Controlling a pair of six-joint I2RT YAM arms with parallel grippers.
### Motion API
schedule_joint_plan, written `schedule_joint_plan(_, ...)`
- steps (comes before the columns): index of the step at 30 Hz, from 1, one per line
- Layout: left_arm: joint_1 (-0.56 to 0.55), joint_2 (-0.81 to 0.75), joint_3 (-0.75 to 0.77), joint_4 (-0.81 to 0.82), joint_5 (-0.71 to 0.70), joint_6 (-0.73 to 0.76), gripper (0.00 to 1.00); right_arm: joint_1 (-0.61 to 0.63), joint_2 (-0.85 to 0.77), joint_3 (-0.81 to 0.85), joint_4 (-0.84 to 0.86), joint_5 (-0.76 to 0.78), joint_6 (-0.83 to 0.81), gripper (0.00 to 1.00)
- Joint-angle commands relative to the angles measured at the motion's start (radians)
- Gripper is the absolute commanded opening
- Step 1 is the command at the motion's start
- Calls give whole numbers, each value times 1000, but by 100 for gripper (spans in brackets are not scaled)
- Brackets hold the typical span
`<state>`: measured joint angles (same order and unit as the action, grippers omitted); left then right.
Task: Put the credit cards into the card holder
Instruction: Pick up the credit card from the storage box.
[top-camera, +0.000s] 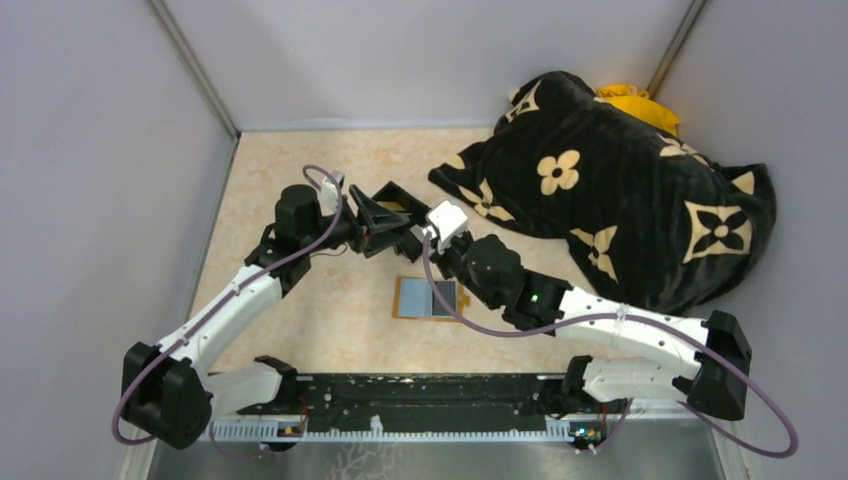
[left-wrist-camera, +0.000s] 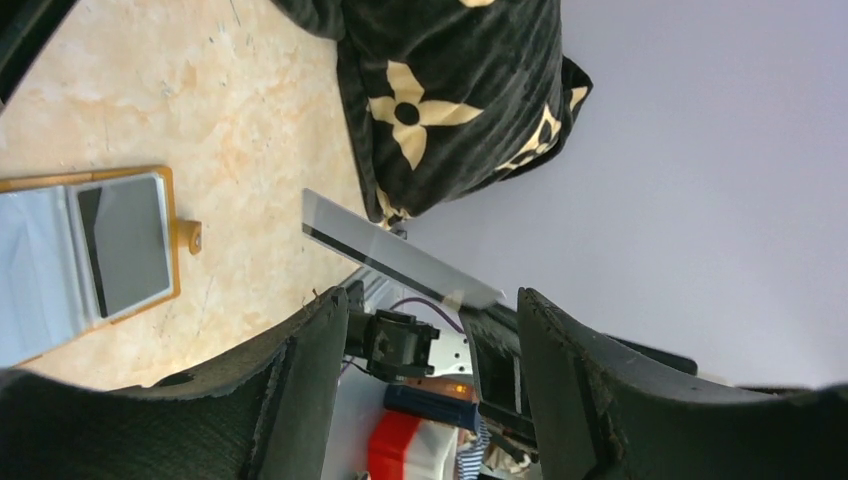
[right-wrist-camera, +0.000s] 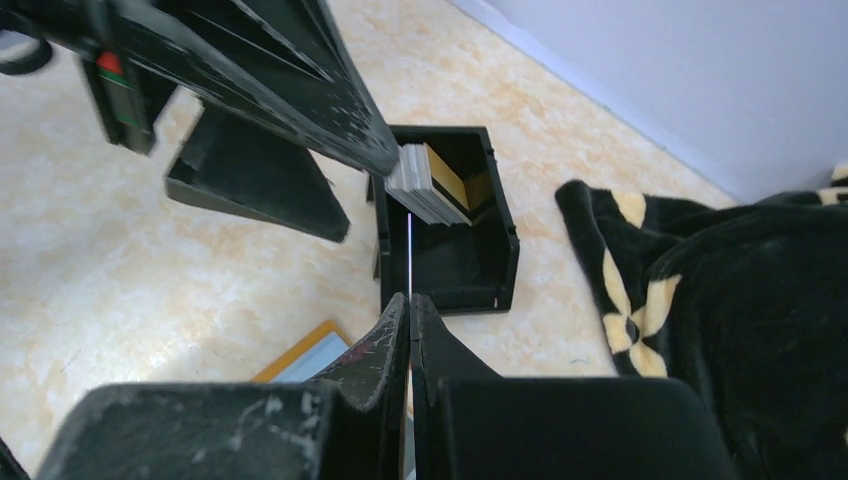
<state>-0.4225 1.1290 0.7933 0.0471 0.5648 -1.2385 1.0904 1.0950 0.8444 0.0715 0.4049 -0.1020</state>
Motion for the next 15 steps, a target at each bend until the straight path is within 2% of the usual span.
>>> schedule_joint_plan(1,8,23,-10,57,89,-57,69,79,-33,15,107,108,-106,0)
schedule_joint_plan(11,10,47,-15,103,165,-121,69,244,16,8,177,261,-273,0)
schedule_joint_plan(15,10,67,-38,173,234,-153,65,313,59,9,214,317,-357,0)
